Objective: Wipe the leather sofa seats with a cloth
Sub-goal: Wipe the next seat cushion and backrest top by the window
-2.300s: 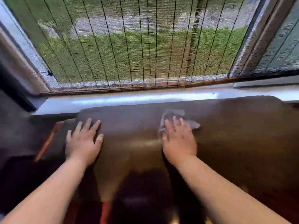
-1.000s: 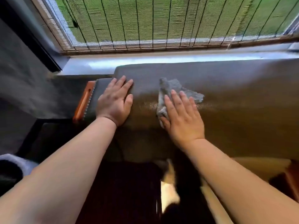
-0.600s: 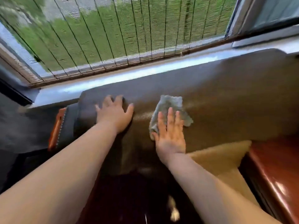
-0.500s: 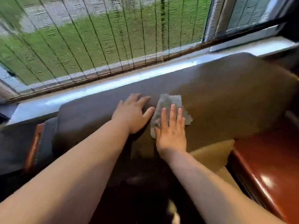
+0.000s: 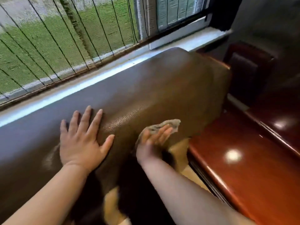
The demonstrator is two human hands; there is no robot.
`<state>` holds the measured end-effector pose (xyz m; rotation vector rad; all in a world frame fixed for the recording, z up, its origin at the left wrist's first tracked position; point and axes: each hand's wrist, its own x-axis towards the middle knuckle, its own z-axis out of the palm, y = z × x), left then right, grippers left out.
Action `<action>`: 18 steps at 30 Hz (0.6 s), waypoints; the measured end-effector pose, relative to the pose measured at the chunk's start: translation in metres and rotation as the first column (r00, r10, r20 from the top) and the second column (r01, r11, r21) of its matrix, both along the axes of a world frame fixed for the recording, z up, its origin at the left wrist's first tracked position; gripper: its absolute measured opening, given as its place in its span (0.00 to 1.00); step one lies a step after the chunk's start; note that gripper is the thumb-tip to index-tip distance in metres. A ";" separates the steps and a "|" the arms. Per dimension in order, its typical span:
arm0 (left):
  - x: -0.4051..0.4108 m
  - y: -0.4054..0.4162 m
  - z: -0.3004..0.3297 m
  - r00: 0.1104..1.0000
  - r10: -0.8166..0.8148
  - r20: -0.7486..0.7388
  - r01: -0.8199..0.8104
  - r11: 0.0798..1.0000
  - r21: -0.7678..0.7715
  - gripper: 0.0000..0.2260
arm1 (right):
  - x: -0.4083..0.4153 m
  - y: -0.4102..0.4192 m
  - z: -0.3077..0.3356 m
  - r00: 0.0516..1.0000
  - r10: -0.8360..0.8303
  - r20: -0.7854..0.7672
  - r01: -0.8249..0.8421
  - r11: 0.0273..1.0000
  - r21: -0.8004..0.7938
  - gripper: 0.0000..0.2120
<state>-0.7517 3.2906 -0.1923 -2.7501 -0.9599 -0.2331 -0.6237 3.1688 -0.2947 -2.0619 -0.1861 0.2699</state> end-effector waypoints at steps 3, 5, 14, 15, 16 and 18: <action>0.001 -0.001 -0.001 0.998 -0.016 0.069 0.016 1.000 0.011 0.39 | 0.108 -0.011 0.031 0.970 -0.243 -0.003 0.243 0.970 -0.008 0.41; 0.002 -0.002 -0.004 0.996 -0.014 0.090 0.014 1.000 0.008 0.39 | 0.146 -0.016 0.043 0.960 -0.274 -0.049 0.273 0.961 -0.037 0.40; 0.004 -0.011 0.018 0.994 0.064 -0.089 -0.068 0.996 -0.051 0.39 | 0.041 -0.017 0.011 0.982 0.052 -0.179 -0.078 0.987 -0.143 0.44; 0.006 -0.011 0.023 0.991 0.073 -0.116 -0.080 0.995 -0.065 0.39 | 0.066 -0.019 0.020 0.986 -0.011 -0.168 -0.010 0.992 -0.128 0.44; 0.011 -0.010 0.030 0.991 0.070 -0.114 -0.080 0.994 -0.079 0.38 | 0.096 -0.022 0.029 0.985 -0.083 -0.154 0.064 0.991 -0.119 0.43; 0.039 -0.009 0.045 0.999 0.035 -0.041 -0.040 0.993 -0.112 0.36 | 0.157 -0.035 0.055 0.978 -0.149 -0.148 0.133 0.985 -0.112 0.40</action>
